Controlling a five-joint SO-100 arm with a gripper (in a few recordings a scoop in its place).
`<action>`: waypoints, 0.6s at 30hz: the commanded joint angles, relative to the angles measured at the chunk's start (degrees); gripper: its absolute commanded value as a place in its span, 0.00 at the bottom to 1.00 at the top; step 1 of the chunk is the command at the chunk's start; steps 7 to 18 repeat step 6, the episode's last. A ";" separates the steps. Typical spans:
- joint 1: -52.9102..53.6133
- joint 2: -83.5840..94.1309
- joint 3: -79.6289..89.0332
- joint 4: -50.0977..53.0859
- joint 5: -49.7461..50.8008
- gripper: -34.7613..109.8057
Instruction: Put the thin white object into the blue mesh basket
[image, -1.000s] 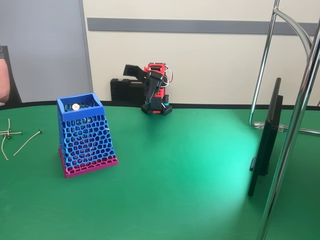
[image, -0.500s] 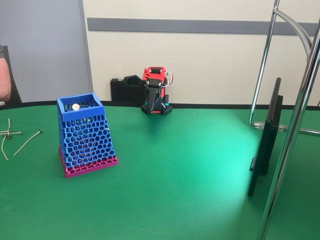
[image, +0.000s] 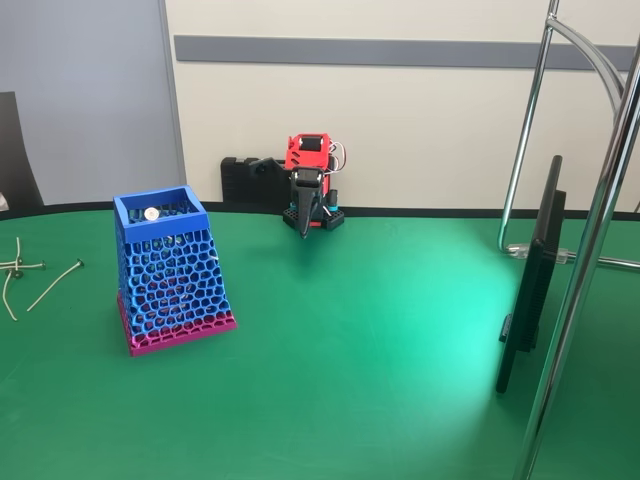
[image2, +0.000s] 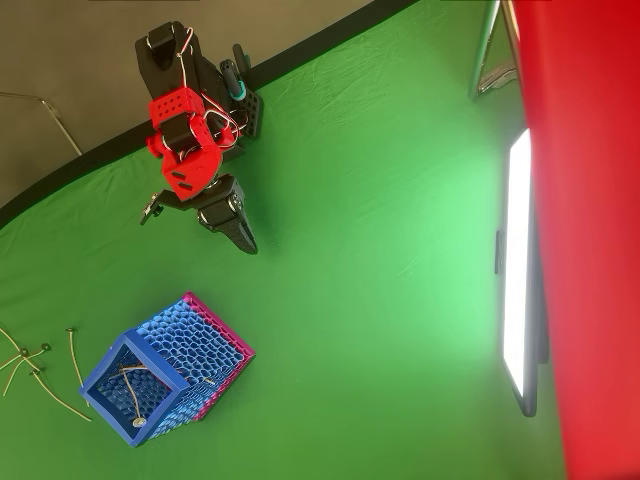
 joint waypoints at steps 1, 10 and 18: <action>0.18 0.44 0.44 0.35 0.70 0.24; 0.18 0.44 0.44 0.44 0.53 0.24; 0.18 0.44 0.44 0.44 0.53 0.24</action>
